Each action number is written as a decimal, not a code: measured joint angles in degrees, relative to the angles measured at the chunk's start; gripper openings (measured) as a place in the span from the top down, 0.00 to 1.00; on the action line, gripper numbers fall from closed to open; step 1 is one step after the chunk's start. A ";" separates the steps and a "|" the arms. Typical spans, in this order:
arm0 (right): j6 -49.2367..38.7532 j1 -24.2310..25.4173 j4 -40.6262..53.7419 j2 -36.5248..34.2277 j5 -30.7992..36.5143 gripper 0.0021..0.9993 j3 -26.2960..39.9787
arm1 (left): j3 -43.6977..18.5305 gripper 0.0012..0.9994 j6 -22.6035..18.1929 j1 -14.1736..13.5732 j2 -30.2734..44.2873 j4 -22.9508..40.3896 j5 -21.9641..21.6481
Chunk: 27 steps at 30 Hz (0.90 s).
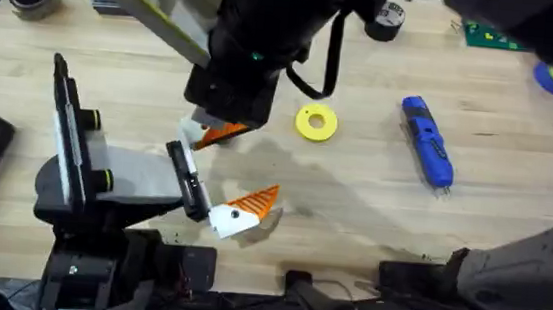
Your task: Pick up the gripper from the table and insert it into the empty holder that is missing its gripper. Then pick up a screw, insert it into the mounting hole, and use the screwdriver to tighten it. Finally, clean up the table by picking up the vegetable and placing it into the bucket.
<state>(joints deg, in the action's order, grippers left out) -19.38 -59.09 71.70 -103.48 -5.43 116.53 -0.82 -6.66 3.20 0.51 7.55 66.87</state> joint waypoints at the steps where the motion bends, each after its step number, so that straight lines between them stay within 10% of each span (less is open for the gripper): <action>1: 0.00 0.00 0.00 -0.08 0.00 1.00 0.00 | 0.00 0.01 0.00 0.00 0.00 0.00 0.01; 27: 0.00 -0.85 -0.02 -2.07 0.00 1.00 0.00 | 0.00 0.01 -0.02 0.00 0.00 0.00 0.01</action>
<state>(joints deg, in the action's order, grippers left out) -19.38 -59.94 71.68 -105.56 -5.43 116.53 -0.82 -6.68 3.20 0.51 7.55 66.88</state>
